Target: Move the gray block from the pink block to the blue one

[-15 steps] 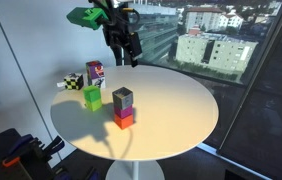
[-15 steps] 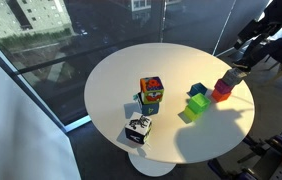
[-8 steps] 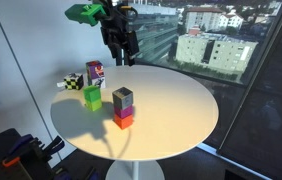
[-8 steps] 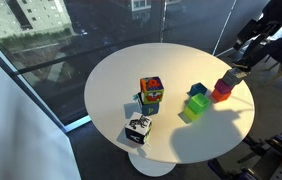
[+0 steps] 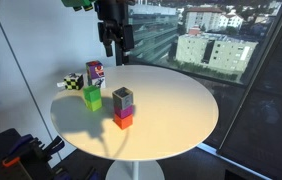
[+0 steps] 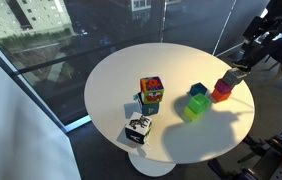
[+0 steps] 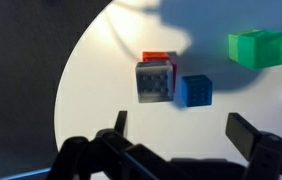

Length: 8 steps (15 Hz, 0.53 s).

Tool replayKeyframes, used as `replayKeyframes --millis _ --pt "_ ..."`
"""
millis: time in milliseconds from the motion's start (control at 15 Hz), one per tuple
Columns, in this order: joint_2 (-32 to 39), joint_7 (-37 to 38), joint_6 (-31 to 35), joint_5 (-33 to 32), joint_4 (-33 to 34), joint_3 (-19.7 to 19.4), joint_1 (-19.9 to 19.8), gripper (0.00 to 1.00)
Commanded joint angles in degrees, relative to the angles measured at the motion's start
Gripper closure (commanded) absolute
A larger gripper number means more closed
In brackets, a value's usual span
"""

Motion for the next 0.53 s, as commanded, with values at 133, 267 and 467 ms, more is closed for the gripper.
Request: replayKeyframes --millis 133,267,467 --pt "4.2 2.0 -4.2 -2.3 3.4 0.6 -1.1 0.0" --pt "5.5 1.6 -3.8 -2.4 3.4 0.4 -1.1 0.0" --pt "7.1 0.9 -2.5 -2.1 2.8 0.3 -0.9 0.0"
